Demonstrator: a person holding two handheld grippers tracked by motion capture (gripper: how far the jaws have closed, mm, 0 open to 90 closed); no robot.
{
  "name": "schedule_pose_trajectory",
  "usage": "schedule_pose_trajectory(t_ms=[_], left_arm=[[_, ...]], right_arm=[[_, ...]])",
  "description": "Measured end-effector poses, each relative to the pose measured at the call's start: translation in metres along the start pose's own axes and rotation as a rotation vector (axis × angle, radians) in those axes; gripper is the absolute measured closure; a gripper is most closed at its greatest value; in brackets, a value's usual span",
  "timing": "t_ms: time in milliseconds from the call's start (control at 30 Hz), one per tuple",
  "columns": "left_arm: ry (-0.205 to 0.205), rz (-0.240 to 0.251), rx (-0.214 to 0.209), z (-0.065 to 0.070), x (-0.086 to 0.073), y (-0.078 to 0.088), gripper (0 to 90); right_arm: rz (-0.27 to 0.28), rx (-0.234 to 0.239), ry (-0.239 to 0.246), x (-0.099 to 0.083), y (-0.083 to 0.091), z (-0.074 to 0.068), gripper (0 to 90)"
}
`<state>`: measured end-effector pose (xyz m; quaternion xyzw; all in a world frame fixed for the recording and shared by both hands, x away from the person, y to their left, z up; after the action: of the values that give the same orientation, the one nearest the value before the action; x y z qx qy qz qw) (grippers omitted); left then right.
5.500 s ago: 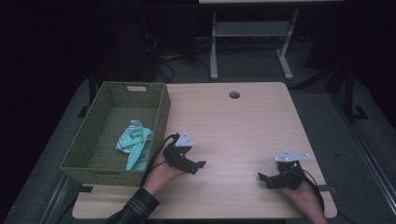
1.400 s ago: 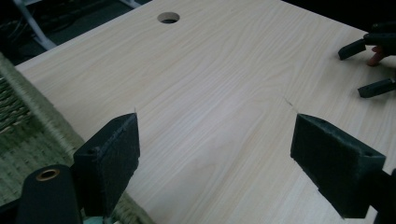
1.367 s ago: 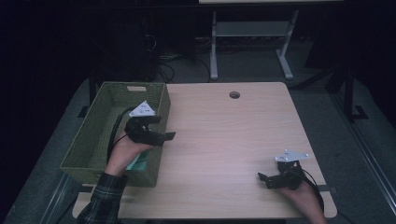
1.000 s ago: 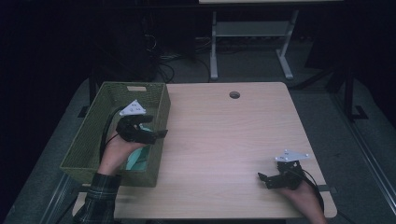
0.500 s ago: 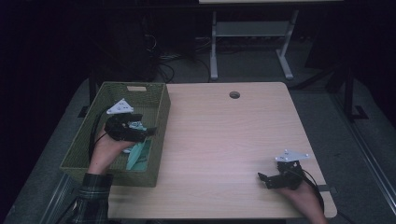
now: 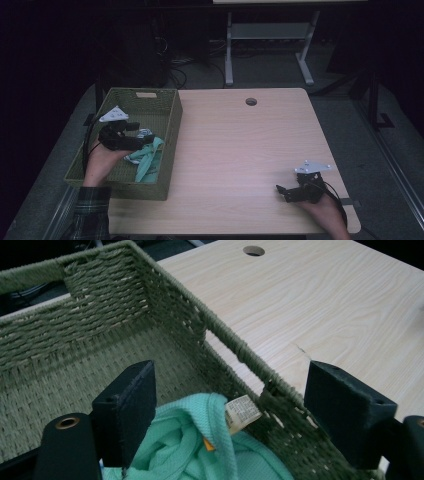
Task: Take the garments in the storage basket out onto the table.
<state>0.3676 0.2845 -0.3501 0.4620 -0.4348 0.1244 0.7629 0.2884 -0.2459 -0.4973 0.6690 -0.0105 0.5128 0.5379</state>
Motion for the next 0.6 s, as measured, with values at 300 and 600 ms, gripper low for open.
schedule_pose_trajectory(t_ms=[300, 600], left_arm=[[0.034, -0.018, 0.018, -0.013, -0.01, -0.014, 25.6], [0.039, -0.063, 0.021, -0.018, -0.017, -0.028, 30.3]], right_arm=[[0.0, 0.0, 0.0, 0.0, 0.0, 0.0, 2.0], [-0.001, 0.0, 0.0, 0.0, 0.0, 0.0, 2.0]])
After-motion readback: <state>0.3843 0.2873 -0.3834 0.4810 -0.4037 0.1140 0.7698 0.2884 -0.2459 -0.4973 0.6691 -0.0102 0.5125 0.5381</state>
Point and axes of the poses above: each handheld gripper's, and its own axes: y roughly backward along the jaws, x roughly out of its top, z roughly to its right, the point moved 2 cm from there along -y, roughly forward along the jaws, and after that the axes turned 11 degrees about y, right-handed, at the moved point
